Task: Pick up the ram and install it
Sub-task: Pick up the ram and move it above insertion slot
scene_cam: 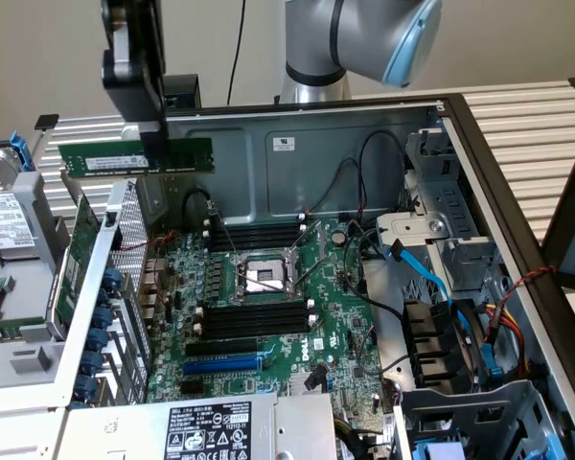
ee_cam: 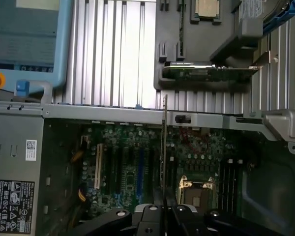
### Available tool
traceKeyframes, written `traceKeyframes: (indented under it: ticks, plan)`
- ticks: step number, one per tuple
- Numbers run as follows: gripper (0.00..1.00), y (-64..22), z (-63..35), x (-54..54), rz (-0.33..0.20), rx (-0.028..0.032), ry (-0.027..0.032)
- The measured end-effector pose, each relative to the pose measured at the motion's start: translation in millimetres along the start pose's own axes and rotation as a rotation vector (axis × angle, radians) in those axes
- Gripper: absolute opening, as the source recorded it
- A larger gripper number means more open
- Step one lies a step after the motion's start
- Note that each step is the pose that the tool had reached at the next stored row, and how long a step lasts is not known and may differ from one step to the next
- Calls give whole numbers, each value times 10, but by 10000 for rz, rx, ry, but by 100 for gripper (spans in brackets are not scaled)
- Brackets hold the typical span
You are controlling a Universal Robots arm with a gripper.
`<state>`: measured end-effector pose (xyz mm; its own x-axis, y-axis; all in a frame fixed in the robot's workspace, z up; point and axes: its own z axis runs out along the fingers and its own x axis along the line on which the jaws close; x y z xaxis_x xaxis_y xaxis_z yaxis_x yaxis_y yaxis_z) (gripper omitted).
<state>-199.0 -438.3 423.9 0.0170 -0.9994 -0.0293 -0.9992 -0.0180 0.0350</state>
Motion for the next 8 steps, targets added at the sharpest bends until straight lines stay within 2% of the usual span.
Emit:
traceKeyframes:
  ticks: [8]
  plan:
    - [13,-366,-6,2,-6,0,-2]
